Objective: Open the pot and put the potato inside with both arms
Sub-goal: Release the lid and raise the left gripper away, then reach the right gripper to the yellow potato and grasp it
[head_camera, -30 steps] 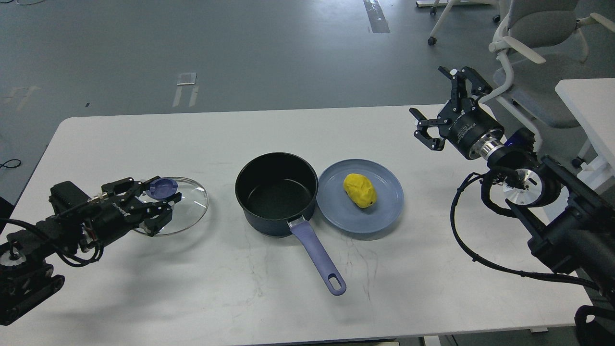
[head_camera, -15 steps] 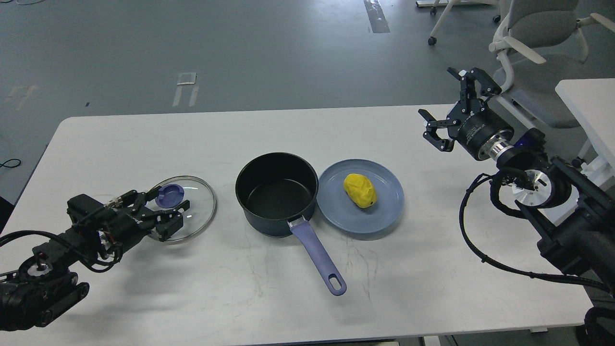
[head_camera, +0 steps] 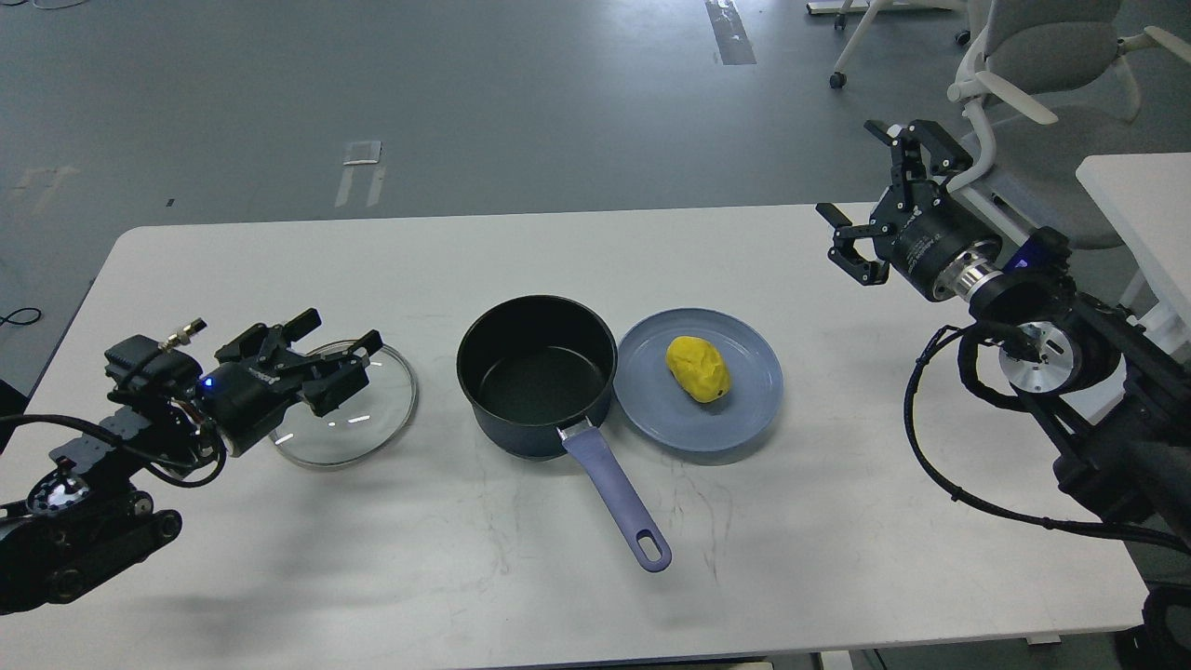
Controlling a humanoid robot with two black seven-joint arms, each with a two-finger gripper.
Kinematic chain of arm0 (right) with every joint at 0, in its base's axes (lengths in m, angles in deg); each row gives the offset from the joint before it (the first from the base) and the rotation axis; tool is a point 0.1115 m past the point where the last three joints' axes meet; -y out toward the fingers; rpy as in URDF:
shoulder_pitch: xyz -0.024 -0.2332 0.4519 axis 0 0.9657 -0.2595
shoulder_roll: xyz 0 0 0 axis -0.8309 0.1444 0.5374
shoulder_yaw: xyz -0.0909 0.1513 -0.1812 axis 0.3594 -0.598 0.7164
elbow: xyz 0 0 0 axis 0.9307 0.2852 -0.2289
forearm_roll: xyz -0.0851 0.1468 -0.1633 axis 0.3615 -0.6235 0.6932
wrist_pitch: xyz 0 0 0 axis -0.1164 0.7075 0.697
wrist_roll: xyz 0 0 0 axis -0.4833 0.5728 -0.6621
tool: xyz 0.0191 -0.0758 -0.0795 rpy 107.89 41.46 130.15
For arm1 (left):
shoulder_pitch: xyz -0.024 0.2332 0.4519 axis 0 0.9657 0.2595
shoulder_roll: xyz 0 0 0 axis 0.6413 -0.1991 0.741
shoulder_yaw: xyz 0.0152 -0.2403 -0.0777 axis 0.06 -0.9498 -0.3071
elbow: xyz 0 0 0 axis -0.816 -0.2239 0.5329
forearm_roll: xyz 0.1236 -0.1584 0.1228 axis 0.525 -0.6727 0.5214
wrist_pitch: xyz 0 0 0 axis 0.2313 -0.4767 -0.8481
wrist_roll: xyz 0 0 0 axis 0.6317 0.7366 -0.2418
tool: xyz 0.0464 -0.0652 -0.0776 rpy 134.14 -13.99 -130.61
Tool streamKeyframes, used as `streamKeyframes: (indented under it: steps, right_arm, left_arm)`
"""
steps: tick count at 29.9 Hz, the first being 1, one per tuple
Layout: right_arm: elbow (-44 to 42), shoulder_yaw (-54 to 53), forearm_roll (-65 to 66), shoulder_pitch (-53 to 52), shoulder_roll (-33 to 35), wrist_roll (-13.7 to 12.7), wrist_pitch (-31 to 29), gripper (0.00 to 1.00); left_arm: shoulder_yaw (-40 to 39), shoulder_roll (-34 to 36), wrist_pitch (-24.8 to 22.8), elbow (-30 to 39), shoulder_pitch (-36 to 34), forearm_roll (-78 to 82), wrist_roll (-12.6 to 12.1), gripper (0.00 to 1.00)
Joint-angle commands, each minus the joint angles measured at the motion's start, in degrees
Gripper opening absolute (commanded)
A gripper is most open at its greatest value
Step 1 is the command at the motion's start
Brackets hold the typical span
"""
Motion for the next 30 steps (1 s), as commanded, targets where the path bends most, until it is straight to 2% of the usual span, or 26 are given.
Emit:
streamKeyframes:
  steps: [1, 5, 6, 8, 15, 17, 18, 20, 22, 24, 27, 30]
  right_arm:
    - [1.23, 5.75, 8.08, -2.02, 2.5, 1.93, 0.0, 1.0]
    - [3.87, 12.71, 21.98, -4.48, 6.2, 5.61, 0.0, 1.0]
    - [4.31, 13.94, 24.62, -5.18, 7.16, 6.58, 0.0, 1.0]
    - [5.63, 19.81, 33.3, -8.78, 10.15, 9.57, 0.0, 1.0]
    - [5.55, 35.64, 47.21, -17.14, 11.22, 10.63, 0.27, 1.0]
    - [5.37, 37.77, 50.39, -17.5, 11.13, 11.77, 0.27, 1.0]
    - [4.67, 38.47, 52.31, -17.58, 10.69, 12.04, 0.36, 1.0]
    - [3.62, 39.0, 53.73, -17.58, 9.9, 12.04, 0.53, 1.0]
    - [1.34, 39.26, 54.79, -17.5, 6.31, 12.04, 1.06, 1.0]
    - [-0.33, 40.66, 54.79, -17.84, 3.85, 12.04, 1.15, 1.0]
    - [-2.18, 44.43, 54.88, -20.03, 1.73, 12.04, 1.5, 1.0]
    - [-4.29, 47.87, 54.88, -21.1, -1.25, 12.13, 3.51, 1.0]
  left_arm:
    - [-0.57, 1.12, 0.01, 3.32, -3.84, -10.17, 0.0, 0.98]
    - [-0.66, 0.77, -0.13, 3.24, -9.91, -27.86, 0.0, 0.98]
    - [-0.66, 0.68, -2.13, 3.07, -10.88, -31.28, 0.0, 0.98]
    - [-0.66, 0.42, -9.42, 2.63, -14.39, -43.39, 0.0, 0.98]
    - [-2.76, -0.81, -20.94, 2.54, -17.83, -56.97, 0.0, 0.98]
    - [-5.57, -1.08, -24.12, 2.97, -17.48, -58.73, -2.32, 0.98]
    - [-7.32, -1.17, -25.61, 3.32, -17.04, -60.65, -5.38, 0.98]
    - [-8.83, -1.34, -26.41, 3.68, -16.78, -63.12, -8.74, 0.98]
    - [-11.28, -2.83, -27.37, 4.03, -16.43, -69.87, -13.83, 0.98]
    - [-12.52, -3.45, -29.82, 3.94, -16.25, -74.27, -16.73, 0.98]
    - [-13.14, -5.2, -32.64, 3.94, -15.11, -76.49, -17.8, 0.98]
    - [-14.54, -7.05, -32.22, 3.94, -13.01, -76.41, -17.98, 0.98]
